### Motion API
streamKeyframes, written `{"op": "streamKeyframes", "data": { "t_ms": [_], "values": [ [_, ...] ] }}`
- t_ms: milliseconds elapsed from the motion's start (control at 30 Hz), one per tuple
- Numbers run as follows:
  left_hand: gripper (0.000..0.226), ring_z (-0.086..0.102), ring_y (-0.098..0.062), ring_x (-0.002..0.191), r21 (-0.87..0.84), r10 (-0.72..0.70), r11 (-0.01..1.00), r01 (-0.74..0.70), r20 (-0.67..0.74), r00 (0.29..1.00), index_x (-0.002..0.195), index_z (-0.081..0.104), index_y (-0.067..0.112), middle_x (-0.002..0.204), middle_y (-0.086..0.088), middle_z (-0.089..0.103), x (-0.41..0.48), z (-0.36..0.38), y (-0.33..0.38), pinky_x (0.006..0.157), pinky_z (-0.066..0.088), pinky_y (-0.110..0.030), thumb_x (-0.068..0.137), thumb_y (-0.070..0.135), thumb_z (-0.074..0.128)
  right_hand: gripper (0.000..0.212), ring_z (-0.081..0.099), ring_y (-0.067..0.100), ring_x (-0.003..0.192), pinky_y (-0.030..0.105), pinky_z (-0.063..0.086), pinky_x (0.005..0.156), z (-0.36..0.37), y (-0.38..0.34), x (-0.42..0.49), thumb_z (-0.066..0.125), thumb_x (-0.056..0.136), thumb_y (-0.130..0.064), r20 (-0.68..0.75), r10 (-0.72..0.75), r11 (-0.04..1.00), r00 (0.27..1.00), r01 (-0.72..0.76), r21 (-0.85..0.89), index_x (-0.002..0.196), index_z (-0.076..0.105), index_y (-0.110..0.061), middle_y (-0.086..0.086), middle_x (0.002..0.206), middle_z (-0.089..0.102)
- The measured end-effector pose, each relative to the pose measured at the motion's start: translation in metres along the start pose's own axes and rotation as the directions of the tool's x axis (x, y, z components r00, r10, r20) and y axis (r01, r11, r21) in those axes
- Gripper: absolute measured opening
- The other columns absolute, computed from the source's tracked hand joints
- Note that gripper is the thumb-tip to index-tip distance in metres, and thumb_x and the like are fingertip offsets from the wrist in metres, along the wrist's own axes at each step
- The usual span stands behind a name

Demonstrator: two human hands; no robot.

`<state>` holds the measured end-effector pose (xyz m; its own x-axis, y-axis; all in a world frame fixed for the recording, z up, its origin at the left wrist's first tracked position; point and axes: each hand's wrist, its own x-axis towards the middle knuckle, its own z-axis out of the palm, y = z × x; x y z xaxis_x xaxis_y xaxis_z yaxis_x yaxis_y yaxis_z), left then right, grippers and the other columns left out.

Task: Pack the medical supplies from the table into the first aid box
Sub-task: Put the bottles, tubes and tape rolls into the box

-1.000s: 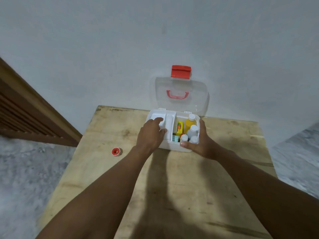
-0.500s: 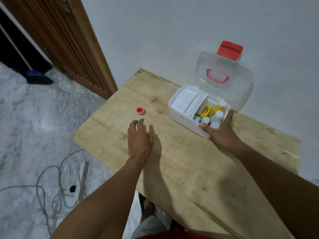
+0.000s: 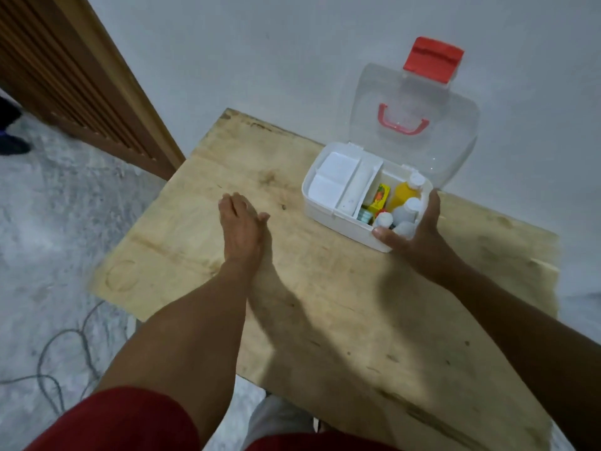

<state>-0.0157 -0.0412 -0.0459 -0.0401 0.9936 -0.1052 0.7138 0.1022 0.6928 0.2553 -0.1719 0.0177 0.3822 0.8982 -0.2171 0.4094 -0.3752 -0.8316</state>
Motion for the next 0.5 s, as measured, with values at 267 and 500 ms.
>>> {"op": "streamKeyframes", "data": {
  "t_ms": [267, 500],
  "values": [
    [0.028, 0.06, -0.006, 0.088, 0.079, 0.171, 0.983, -0.169, -0.03, 0.985, 0.106, 0.063, 0.005, 0.099, 0.0, 0.066, 0.021, -0.011, 0.013, 0.091, 0.046, -0.023, 0.097, 0.019, 0.04, 0.116, 0.026, -0.006, 0.127, 0.018, 0.031, 0.101, 0.001, -0.007, -0.006, 0.079, 0.078, -0.031, -0.026, 0.04, 0.999, 0.999, -0.039, 0.016, 0.15, -0.012, -0.033, -0.025, 0.142, 0.015],
    [0.047, 0.06, -0.024, 0.106, -0.112, 0.186, 0.978, -0.177, 0.077, 0.98, 0.136, 0.049, 0.006, 0.125, -0.01, 0.058, 0.034, -0.025, 0.057, 0.093, 0.043, -0.019, 0.094, 0.022, 0.063, 0.121, 0.027, 0.002, 0.132, 0.026, 0.031, 0.105, 0.002, -0.014, -0.008, 0.08, 0.077, -0.033, -0.017, 0.104, 0.993, 0.994, -0.103, 0.057, 0.149, -0.017, -0.035, -0.021, 0.143, 0.015]
  ]
}}
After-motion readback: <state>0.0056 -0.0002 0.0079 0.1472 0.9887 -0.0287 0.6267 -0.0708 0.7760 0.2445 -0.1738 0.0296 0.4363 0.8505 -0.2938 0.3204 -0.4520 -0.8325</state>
